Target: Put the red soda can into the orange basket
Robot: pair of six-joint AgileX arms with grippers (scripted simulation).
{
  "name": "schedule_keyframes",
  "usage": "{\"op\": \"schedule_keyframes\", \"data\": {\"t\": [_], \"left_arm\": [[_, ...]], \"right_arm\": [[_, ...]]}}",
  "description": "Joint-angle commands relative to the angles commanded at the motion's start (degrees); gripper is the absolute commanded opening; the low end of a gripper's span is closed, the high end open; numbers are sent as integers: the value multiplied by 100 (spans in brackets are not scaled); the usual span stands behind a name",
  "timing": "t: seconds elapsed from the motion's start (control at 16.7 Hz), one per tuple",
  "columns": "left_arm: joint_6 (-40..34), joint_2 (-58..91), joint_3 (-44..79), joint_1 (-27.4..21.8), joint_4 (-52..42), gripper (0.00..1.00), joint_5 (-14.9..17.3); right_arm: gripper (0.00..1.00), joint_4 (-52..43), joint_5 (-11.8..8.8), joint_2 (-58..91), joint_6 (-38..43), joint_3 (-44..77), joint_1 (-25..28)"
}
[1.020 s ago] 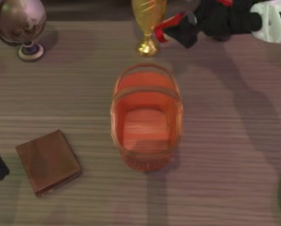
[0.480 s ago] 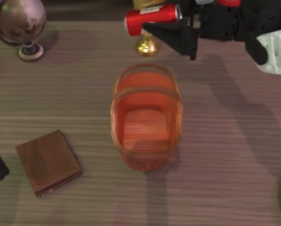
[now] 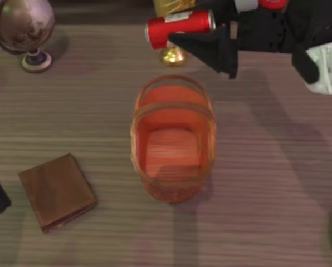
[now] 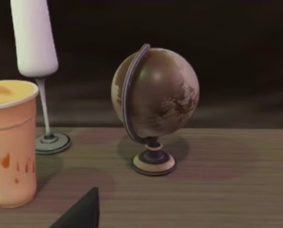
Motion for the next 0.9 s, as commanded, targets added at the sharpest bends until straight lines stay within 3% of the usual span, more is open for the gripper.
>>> {"op": "schedule_keyframes", "data": {"t": [0.18, 0.54, 0.84, 0.9], "left_arm": [[0, 0, 0, 0, 0, 100, 0], [0, 0, 0, 0, 0, 100, 0], [0, 0, 0, 0, 0, 100, 0], [0, 0, 0, 0, 0, 100, 0]], "right_arm": [[0, 232, -7, 215, -3, -56, 11], [0, 1629, 11, 1218, -28, -394, 51], [0, 1805, 19, 1371, -31, -462, 59], [8, 1805, 19, 1371, -31, -462, 59]]}}
